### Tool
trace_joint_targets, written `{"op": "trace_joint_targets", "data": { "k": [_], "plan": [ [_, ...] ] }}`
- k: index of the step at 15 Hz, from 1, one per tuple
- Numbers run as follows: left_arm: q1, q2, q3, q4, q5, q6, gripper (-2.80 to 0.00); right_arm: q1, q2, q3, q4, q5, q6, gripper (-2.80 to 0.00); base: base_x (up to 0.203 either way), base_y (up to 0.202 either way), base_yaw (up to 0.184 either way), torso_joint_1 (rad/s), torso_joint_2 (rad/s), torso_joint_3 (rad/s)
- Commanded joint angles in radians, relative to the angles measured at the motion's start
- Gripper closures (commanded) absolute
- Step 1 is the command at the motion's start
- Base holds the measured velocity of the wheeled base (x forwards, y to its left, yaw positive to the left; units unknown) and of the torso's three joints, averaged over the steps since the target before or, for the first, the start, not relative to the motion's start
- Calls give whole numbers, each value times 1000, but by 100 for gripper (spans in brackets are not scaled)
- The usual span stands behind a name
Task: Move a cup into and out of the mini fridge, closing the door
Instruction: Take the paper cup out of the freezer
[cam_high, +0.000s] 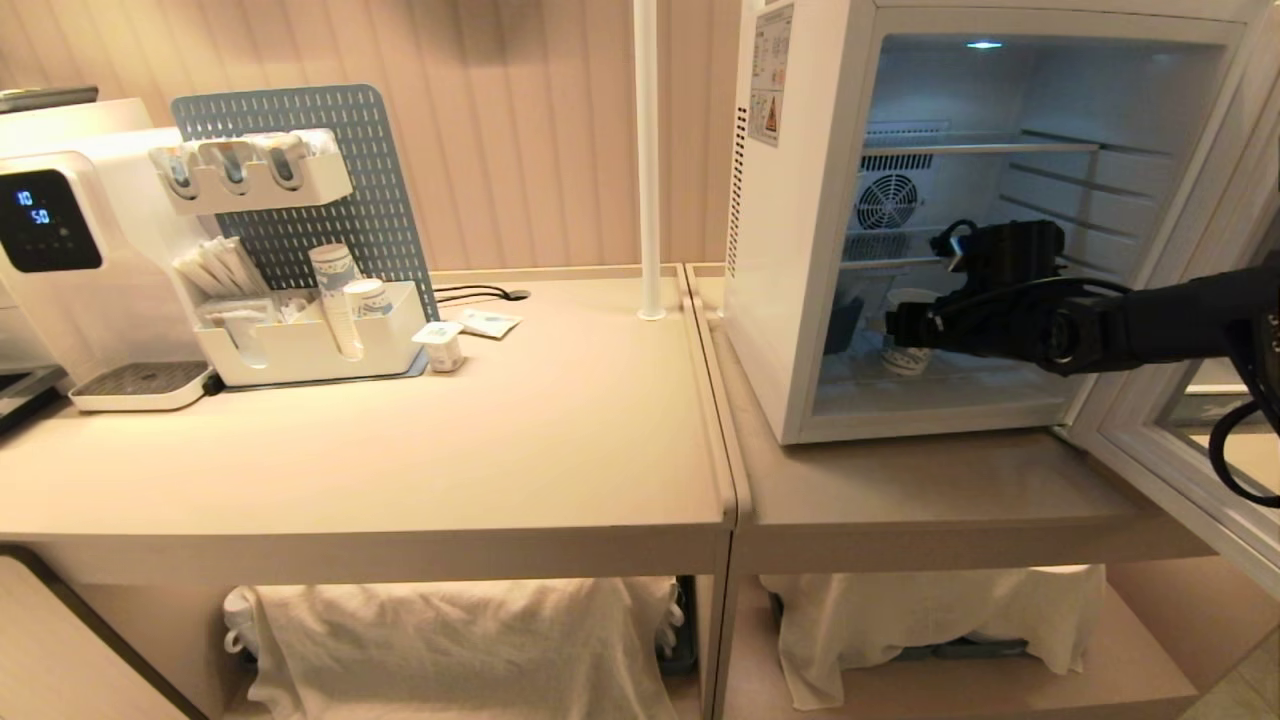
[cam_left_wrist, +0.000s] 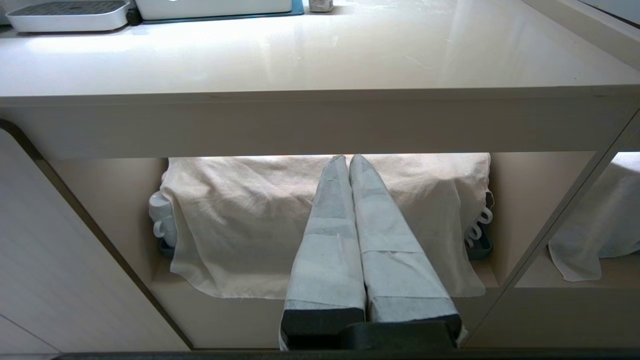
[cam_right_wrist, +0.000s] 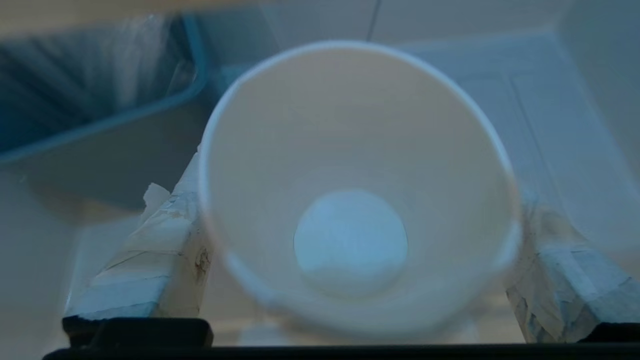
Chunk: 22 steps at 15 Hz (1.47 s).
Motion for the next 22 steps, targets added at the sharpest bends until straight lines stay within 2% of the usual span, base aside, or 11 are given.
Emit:
{"op": "trace_joint_targets", "data": {
  "k": [1,3,4,5,9,15,18,20,22],
  "plan": [
    [0,2,2,0,0,0,0,0,31,-21,-8,-1,0,-280,0,0,0,0,0,0],
    [0,2,2,0,0,0,0,0,27,-14,-19,-1,4,-280,0,0,0,0,0,0],
    [0,0,2,0,0,0,0,0,21,-8,-35,0,15,0,0,0,0,0,0,0],
    [0,0,2,0,0,0,0,0,20,-10,-42,0,34,0,0,0,0,0,0,0],
    [0,1,2,0,0,0,0,2,-18,22,31,1,22,0,0,0,0,0,0,0],
    [0,1,2,0,0,0,0,16,-136,138,62,0,19,0,0,0,0,0,0,0],
    [0,0,2,0,0,0,0,17,-247,216,88,-3,-8,0,0,0,0,0,0,0],
    [0,1,2,0,0,0,0,18,-332,249,163,-18,-29,0,0,0,0,0,0,0],
    [0,2,2,0,0,0,0,21,-423,257,307,-70,-61,0,0,0,0,0,0,0]
  ]
}}
